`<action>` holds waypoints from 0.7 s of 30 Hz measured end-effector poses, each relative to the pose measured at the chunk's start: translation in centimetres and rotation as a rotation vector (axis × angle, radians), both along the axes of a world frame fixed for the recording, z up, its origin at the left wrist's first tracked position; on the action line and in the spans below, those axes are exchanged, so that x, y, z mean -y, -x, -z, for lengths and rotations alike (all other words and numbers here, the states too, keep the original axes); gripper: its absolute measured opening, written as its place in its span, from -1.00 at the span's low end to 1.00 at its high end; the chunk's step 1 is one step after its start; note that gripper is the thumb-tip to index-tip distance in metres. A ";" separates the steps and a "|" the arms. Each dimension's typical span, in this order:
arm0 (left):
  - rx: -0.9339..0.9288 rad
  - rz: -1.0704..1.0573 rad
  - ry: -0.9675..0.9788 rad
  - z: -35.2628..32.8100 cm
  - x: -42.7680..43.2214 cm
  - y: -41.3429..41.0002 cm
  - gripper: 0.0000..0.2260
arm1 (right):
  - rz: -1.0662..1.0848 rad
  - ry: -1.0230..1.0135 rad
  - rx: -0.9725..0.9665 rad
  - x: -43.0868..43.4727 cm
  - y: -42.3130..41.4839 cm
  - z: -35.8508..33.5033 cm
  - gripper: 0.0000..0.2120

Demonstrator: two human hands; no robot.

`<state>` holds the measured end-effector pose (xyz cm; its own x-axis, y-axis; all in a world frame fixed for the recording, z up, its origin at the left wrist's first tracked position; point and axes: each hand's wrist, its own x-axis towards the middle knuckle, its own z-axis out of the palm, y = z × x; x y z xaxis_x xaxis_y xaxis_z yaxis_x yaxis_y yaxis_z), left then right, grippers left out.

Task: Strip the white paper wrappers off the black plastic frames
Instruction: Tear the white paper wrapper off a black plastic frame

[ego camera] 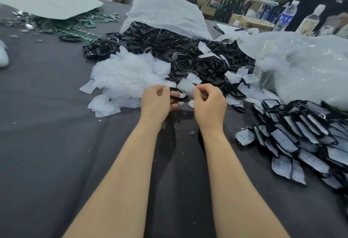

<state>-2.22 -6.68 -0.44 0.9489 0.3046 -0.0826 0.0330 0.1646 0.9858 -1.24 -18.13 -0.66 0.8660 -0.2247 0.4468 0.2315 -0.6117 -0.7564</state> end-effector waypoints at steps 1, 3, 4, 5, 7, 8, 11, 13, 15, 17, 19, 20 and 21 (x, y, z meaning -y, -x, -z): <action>0.017 -0.058 -0.075 0.1 -0.1 0.0 -0.81 | 0.016 -0.035 -0.015 0.2 0.0 -0.1 -0.88; 0.085 -0.196 -0.243 0.1 -0.3 0.1 -0.80 | 0.002 -0.036 -0.089 0.6 -0.1 0.0 -0.84; 0.122 -0.258 -0.312 0.1 -0.4 0.1 -0.81 | -0.008 -0.006 -0.128 0.6 -0.1 0.0 -0.78; 0.149 -0.305 -0.354 0.0 -0.3 0.2 -0.82 | -0.003 0.027 -0.152 0.7 0.0 0.0 -0.72; 0.170 -0.343 -0.318 -0.2 -0.1 0.2 -0.87 | 0.075 0.089 -0.134 1.0 -0.1 -0.1 -0.68; 0.171 -0.335 -0.226 -0.1 0.1 0.2 -0.89 | 0.141 0.124 -0.121 1.3 -0.2 -0.1 -0.69; 0.159 -0.280 0.028 0.1 0.6 0.1 -0.95 | 0.266 0.250 -0.253 2.5 -0.5 -0.1 -0.67; 0.152 -0.248 0.102 0.3 0.7 0.0 -0.95 | 0.244 0.361 -0.416 2.8 -0.5 0.2 -0.61; 0.149 -0.220 0.137 0.3 0.7 0.0 -0.94 | 0.208 0.430 -0.495 2.6 -0.5 0.4 -0.55; 0.143 -0.198 0.139 0.2 0.7 0.0 -0.89 | 0.205 0.436 -0.503 2.5 -0.7 0.5 -0.51; 0.136 -0.185 0.130 0.1 0.7 0.0 -0.83 | 0.226 0.422 -0.481 2.5 -0.7 0.5 -0.51; 0.129 -0.179 0.129 0.0 0.7 0.1 -0.82 | 0.234 0.417 -0.473 2.5 -0.7 0.5 -0.51; 0.123 -0.171 0.138 -0.1 0.7 0.1 -0.81 | 0.237 0.412 -0.473 2.5 -0.7 0.5 -0.52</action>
<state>-2.34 -7.38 -0.35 0.8901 0.4553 -0.0214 -0.1260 0.2908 0.9484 -0.56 -20.60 -1.18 0.9380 -0.3250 0.1207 -0.2438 -0.8658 -0.4369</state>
